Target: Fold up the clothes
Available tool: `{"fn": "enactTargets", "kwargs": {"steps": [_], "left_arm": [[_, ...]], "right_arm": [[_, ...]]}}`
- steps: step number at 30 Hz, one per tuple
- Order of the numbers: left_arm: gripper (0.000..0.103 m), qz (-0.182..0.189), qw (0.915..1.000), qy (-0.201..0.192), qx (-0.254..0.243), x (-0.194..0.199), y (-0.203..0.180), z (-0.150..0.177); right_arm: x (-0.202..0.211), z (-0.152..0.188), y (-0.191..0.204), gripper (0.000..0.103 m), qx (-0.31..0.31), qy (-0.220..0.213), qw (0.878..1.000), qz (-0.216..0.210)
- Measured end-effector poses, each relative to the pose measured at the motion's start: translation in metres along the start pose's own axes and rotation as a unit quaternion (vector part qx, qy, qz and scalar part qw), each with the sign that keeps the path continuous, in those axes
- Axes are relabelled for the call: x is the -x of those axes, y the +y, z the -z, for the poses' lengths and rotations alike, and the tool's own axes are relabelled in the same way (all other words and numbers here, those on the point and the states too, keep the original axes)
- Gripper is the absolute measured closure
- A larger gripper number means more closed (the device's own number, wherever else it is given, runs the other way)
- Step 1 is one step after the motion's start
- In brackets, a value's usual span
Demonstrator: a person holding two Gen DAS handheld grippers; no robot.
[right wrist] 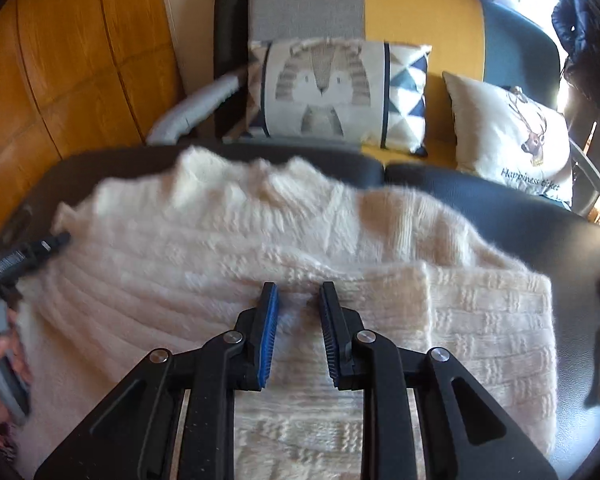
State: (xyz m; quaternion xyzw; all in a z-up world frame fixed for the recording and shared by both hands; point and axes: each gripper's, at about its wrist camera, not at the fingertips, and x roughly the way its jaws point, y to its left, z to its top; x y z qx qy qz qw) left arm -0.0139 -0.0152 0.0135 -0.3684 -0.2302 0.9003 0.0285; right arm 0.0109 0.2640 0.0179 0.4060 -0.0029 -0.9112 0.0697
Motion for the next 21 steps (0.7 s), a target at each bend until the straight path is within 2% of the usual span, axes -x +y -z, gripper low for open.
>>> {"fn": "enactTargets", "kwargs": {"steps": [4, 6, 8, 11, 13, 16, 18, 19, 21], "left_arm": [[0.077, -0.016, 0.9999, -0.004, -0.002, 0.002, -0.005, -0.011], [0.077, -0.010, 0.9996, -0.026, 0.001, 0.007, -0.008, -0.017], [0.076, 0.012, 0.9993, -0.035, 0.009, 0.007, -0.012, -0.025], [0.076, 0.021, 0.9996, -0.019, -0.005, -0.009, -0.027, -0.040], [0.076, 0.017, 0.9993, -0.010, -0.033, -0.021, -0.039, -0.047], [0.076, -0.020, 0.9970, 0.012, -0.074, -0.046, -0.048, -0.050], [0.076, -0.027, 0.9965, 0.035, -0.071, -0.061, -0.043, -0.051], [0.076, -0.026, 0.9966, 0.040, -0.067, -0.066, -0.040, -0.051], [0.076, -0.023, 0.9969, 0.034, -0.067, -0.067, -0.037, -0.055]], "right_arm": [[0.017, -0.002, -0.014, 0.079, -0.042, -0.017, 0.998, -0.035], [0.033, -0.007, -0.032, 0.079, -0.075, -0.044, 0.996, -0.019], [0.038, -0.014, -0.052, 0.079, -0.101, -0.043, 0.994, 0.009], [0.034, -0.025, -0.076, 0.079, -0.122, -0.027, 0.992, 0.029], [0.026, -0.032, -0.082, 0.080, -0.120, -0.014, 0.992, 0.027], [0.009, -0.042, -0.082, 0.087, -0.105, 0.006, 0.994, 0.007], [-0.006, -0.048, -0.077, 0.092, -0.087, 0.020, 0.996, 0.005], [-0.013, -0.050, -0.075, 0.098, -0.078, 0.027, 0.997, 0.010], [-0.027, -0.053, -0.073, 0.098, -0.067, 0.041, 0.997, 0.018]]}}
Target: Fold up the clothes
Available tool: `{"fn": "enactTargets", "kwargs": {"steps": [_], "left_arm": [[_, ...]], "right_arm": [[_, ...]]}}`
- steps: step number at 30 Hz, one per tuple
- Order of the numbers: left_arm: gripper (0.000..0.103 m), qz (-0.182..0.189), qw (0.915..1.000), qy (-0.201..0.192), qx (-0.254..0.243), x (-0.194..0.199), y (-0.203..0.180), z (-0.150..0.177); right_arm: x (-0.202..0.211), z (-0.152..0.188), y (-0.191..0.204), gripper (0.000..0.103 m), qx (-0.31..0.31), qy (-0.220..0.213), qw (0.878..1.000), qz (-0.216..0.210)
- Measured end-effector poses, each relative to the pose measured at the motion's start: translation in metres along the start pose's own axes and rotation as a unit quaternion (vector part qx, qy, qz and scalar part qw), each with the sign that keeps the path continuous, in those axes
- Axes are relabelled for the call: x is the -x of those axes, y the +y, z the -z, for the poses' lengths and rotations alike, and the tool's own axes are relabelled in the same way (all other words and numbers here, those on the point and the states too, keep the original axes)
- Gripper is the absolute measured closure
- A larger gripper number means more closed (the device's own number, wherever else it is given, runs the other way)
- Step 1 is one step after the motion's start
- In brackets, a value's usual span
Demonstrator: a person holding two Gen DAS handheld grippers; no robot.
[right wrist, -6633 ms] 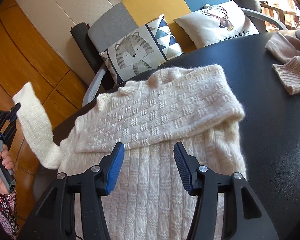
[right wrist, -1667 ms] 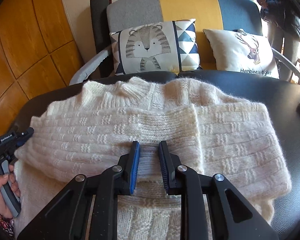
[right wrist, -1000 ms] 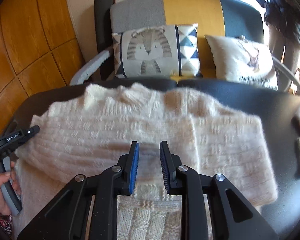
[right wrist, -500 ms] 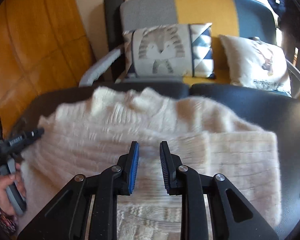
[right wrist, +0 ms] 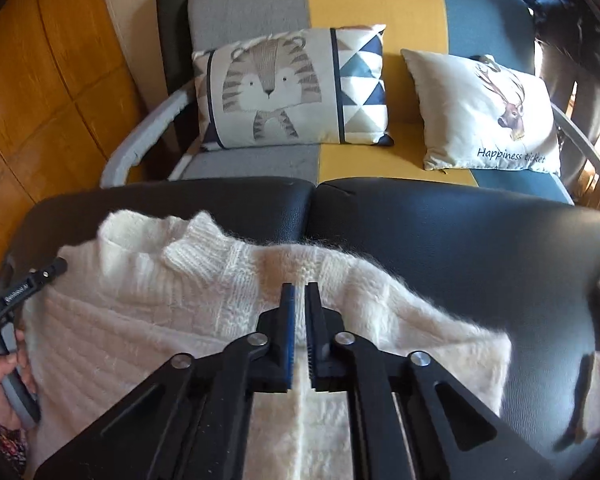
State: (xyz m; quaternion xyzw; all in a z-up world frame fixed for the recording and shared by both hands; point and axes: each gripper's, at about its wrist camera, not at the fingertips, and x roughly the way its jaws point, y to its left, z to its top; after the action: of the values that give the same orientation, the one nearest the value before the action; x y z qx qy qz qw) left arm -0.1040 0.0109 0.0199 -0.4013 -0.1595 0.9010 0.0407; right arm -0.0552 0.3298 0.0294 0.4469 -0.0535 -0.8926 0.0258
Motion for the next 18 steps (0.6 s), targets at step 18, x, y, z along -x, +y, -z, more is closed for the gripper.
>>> {"fn": "enactTargets", "kwargs": {"steps": [18], "left_arm": [[0.070, -0.021, 0.9998, 0.000, 0.004, 0.001, 0.009, -0.002]], "right_arm": [[-0.020, -0.002, -0.009, 0.100, 0.015, -0.002, 1.000, 0.019]]}}
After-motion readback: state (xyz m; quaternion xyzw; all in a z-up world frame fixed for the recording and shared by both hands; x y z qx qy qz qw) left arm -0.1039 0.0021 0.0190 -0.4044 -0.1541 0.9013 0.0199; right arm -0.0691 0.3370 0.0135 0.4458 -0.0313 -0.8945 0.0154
